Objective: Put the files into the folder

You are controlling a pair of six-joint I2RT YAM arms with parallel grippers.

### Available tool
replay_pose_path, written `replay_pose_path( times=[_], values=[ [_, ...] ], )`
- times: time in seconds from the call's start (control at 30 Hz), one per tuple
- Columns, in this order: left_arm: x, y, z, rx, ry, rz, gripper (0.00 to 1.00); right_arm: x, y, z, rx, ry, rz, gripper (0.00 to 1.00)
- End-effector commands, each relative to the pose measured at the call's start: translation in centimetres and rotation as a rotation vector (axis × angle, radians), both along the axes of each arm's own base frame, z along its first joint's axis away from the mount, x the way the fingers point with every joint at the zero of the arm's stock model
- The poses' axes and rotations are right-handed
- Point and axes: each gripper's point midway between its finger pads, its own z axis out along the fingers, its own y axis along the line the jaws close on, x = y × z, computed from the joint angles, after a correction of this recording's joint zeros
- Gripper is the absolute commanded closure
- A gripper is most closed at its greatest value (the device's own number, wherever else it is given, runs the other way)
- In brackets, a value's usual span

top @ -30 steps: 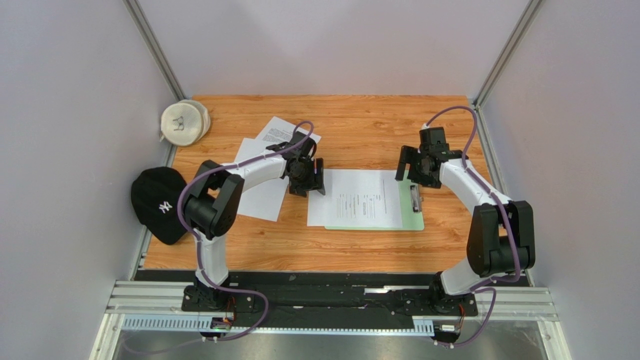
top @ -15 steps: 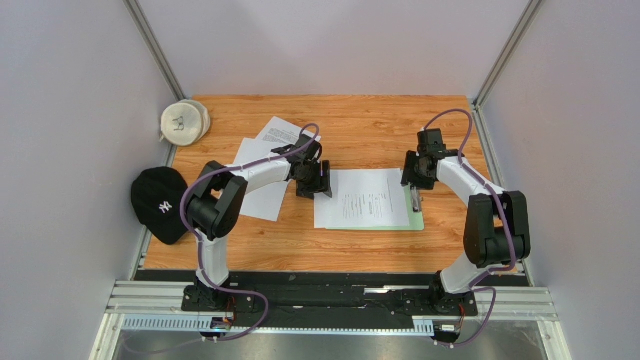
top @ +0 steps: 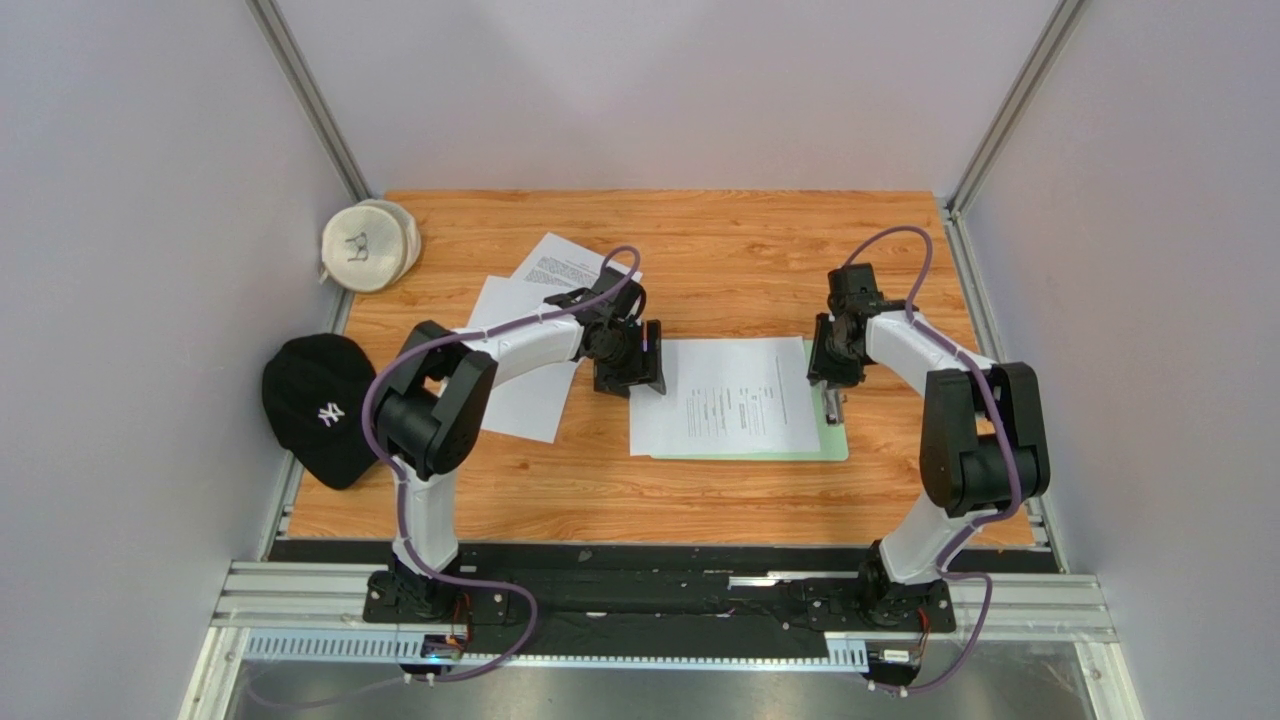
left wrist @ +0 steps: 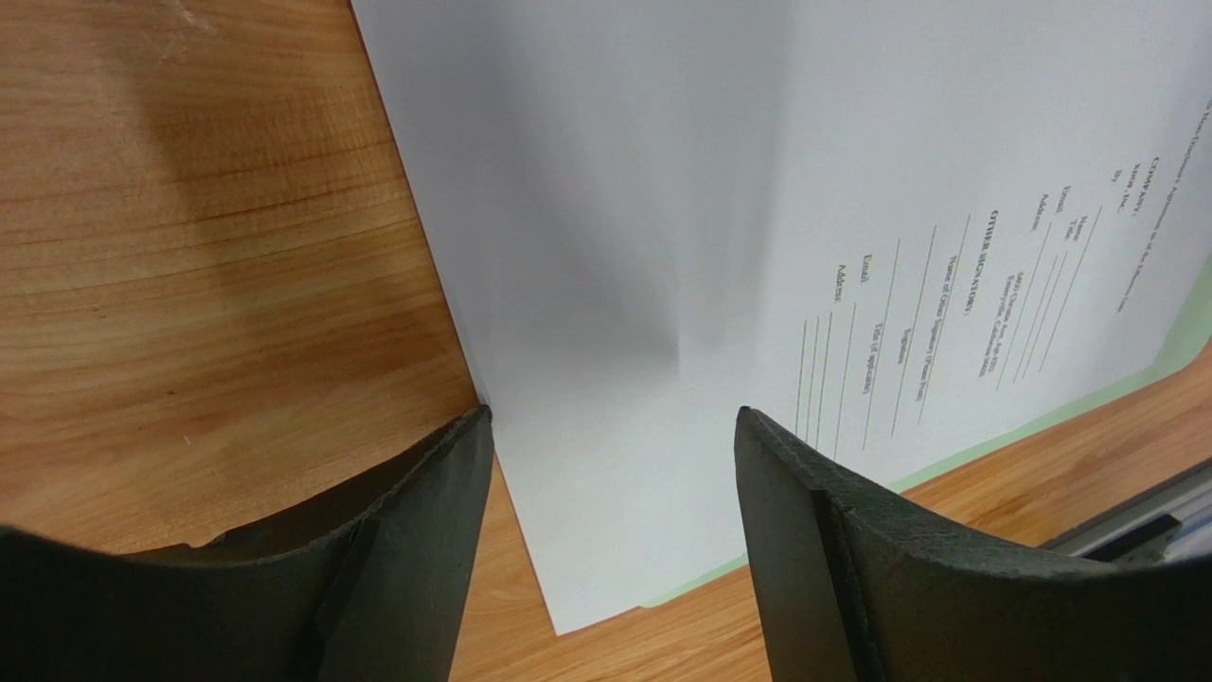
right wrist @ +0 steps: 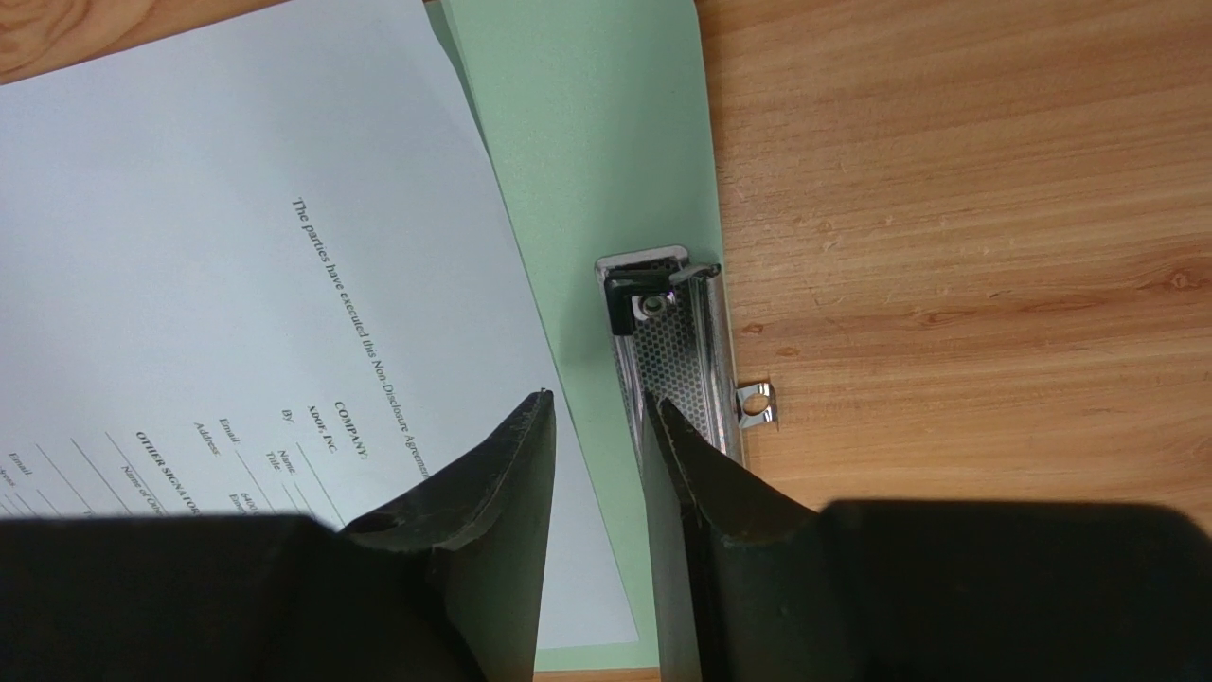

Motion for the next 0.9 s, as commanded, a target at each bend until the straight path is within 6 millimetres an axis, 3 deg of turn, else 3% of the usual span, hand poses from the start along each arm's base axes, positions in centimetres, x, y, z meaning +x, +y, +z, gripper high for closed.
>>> replay_pose_path(
  times=[0.0, 0.17, 0.43, 0.53, 0.87],
  values=[
    [0.3, 1.2, -0.6, 0.083, -0.029, -0.006, 0.26, 0.7, -0.6, 0.5, -0.032, -0.021, -0.003, 0.66],
    [1.9, 1.4, 1.2, 0.088, -0.09, 0.031, 0.23, 1.0, -0.5, 0.9, -0.027, -0.036, 0.001, 0.63],
    [5.5, 2.3, 0.2, 0.098, -0.071, 0.083, 0.23, 1.2, -0.3, 1.3, -0.019, -0.044, 0.014, 0.56],
    [6.3, 1.2, 0.0, 0.057, -0.068, 0.047, 0.23, 1.3, -0.2, 1.3, -0.017, -0.047, 0.017, 0.56],
    [5.4, -0.4, -0.8, -0.006, -0.025, 0.0, 0.26, 1.4, -0.1, 1.0, -0.012, -0.043, 0.013, 0.57]
  ],
)
